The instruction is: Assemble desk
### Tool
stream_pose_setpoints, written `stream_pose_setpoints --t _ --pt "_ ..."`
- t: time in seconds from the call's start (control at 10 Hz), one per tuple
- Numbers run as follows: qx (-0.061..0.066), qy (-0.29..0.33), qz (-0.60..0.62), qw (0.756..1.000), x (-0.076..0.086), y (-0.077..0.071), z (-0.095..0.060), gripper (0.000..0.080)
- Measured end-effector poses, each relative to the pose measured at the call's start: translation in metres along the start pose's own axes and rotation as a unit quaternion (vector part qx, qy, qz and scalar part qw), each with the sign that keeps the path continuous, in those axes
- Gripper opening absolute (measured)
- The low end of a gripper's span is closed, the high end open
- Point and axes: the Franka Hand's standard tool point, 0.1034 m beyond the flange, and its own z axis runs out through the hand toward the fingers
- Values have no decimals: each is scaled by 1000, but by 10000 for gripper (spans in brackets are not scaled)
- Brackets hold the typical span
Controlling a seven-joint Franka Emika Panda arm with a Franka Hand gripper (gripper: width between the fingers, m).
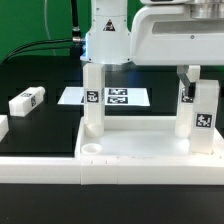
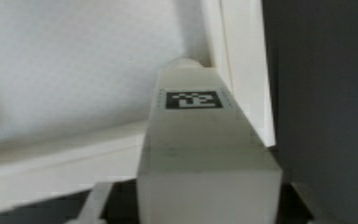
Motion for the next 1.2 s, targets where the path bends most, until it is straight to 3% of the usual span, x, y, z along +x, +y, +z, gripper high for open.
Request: stream_pose_setpoints --t 0.4,0.8,1.2 --pt "3 0 246 969 -3 2 1 287" --pt "6 0 366 931 -2 3 2 287" --pt "46 -4 616 786 -11 -1 2 287"
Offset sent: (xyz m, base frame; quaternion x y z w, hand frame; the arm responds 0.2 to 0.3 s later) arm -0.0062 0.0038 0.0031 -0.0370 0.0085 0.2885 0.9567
